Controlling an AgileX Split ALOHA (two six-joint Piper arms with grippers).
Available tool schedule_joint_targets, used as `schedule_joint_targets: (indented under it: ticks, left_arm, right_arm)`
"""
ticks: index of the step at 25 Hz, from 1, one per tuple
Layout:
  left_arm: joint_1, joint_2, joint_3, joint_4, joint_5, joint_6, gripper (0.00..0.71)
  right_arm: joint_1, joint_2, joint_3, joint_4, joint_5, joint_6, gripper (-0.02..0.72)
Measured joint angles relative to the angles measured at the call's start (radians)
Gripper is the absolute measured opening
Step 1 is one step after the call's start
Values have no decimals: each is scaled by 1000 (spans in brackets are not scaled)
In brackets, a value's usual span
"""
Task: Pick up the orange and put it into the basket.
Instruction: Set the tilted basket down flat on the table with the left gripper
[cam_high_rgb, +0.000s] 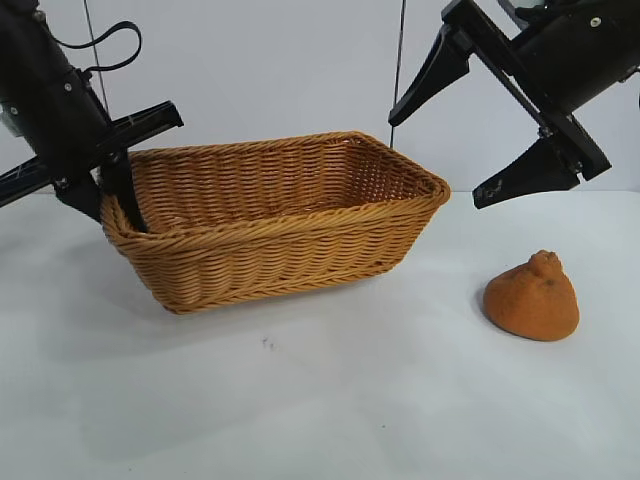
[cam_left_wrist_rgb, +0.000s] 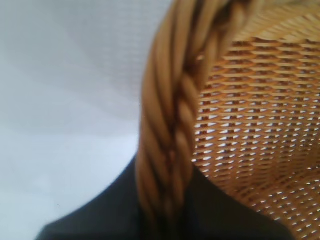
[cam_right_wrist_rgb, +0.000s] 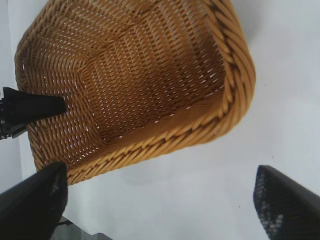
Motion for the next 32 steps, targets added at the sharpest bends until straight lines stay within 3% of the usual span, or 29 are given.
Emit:
schedule_joint_targets:
  ticks: [10,28,30,32]
  left_arm:
    - [-6,33,-55,1,102,246,84]
    - [-11,137,5,-12,5,257,83]
    - [-11,138,8,-15,6,257,108]
    - [-11,138,8,-31,8,257,218]
  right_arm:
    - [0,0,0,0,2,0,694]
    - [0,0,0,0,2,0,694]
    - [0,0,0,0,2,0,694]
    - [0,0,0,0,2,0,694]
